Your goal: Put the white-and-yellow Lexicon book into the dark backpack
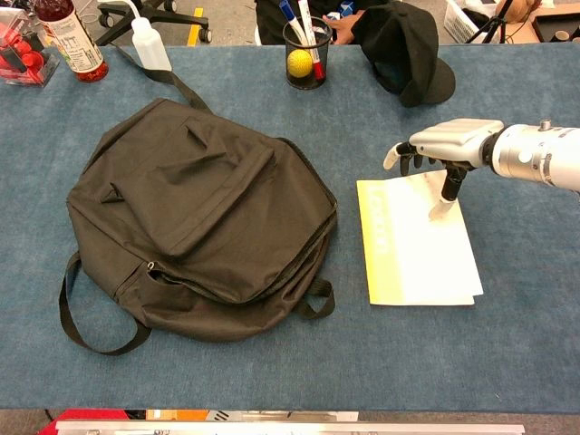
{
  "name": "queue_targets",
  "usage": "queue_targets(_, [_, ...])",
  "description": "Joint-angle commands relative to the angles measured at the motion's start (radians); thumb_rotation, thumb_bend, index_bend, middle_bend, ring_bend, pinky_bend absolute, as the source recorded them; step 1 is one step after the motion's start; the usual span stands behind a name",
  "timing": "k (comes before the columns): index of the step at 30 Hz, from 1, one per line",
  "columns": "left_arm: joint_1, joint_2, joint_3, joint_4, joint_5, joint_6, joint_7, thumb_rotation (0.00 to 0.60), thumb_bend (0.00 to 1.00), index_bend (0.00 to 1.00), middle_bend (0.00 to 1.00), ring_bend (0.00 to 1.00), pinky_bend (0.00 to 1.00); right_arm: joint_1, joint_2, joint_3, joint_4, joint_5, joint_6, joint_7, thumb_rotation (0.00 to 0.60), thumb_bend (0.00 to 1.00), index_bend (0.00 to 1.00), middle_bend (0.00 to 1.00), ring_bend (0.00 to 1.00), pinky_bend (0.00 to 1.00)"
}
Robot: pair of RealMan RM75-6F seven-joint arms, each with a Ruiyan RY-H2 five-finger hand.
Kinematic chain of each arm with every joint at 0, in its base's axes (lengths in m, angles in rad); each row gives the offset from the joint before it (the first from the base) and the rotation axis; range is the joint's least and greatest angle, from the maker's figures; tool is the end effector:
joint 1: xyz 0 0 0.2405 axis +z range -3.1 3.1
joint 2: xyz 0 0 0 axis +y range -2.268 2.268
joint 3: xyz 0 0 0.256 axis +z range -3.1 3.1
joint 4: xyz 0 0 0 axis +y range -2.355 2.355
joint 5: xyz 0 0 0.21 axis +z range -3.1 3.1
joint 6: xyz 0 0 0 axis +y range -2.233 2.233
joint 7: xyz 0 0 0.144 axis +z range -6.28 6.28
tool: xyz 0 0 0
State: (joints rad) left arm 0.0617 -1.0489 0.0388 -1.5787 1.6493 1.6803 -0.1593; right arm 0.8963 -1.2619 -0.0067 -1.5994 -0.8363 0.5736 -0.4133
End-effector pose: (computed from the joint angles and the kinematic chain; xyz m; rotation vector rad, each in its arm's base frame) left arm -0.3181 0.1157 0.1888 -1.3586 -0.9095 -0.9872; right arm -0.1974 -0.3362 0.0144 2.1363 -1.0745 0.3748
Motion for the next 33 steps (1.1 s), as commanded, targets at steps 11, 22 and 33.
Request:
queue_targets(11, [0.006, 0.001, 0.002, 0.003, 0.015, 0.014, -0.004, 0.600, 0.27, 0.32, 0.30, 0.30, 0.26, -0.097, 0.094, -0.035, -0.194, -0.373, 0.133, 0.096, 0.600, 0.01, 0.20, 0.31, 0.23, 0.25])
queue_targets(22, [0.025, 0.008, 0.006, 0.002, 0.010, 0.036, -0.019, 0.600, 0.27, 0.32, 0.30, 0.30, 0.26, -0.092, 0.061, -0.135, -0.256, -0.614, 0.056, 0.092, 0.600, 0.00, 0.20, 0.35, 0.23, 0.25])
queue_targets(33, [0.035, 0.007, 0.007, 0.012, 0.009, 0.042, -0.028, 0.600, 0.27, 0.32, 0.30, 0.30, 0.26, -0.100, 0.019, -0.164, -0.251, -0.683, 0.054, 0.071, 0.600, 0.00, 0.20, 0.35, 0.23, 0.25])
